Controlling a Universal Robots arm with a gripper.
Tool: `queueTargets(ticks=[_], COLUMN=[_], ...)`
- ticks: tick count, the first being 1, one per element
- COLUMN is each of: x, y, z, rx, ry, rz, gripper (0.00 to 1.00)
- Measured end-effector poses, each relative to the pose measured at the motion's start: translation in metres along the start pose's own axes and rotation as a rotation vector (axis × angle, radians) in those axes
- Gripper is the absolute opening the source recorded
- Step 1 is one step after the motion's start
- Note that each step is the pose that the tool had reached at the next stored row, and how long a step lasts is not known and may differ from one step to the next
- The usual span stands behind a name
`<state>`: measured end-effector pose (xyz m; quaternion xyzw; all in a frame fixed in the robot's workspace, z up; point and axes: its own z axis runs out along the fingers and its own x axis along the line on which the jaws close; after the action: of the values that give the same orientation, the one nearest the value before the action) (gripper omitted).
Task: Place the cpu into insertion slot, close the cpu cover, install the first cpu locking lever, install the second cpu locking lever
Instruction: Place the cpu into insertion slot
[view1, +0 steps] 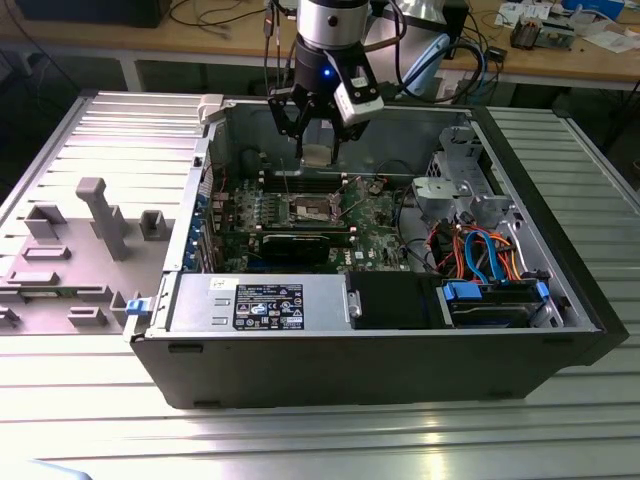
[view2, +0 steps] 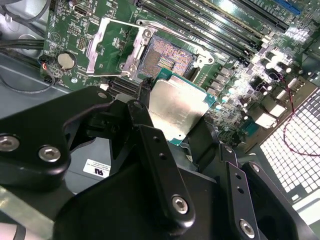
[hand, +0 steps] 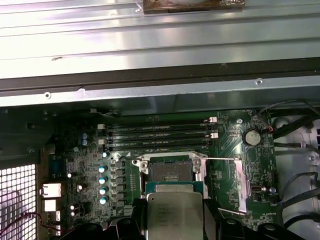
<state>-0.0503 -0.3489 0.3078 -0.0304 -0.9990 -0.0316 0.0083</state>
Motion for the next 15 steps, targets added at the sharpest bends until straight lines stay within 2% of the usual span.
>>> queueTargets(ticks=[15], x=[-0.0001], y=[0.0000], z=[0.0009], rx=[0.0002], ry=[-0.0010], rz=[0.014], gripper=[0.55])
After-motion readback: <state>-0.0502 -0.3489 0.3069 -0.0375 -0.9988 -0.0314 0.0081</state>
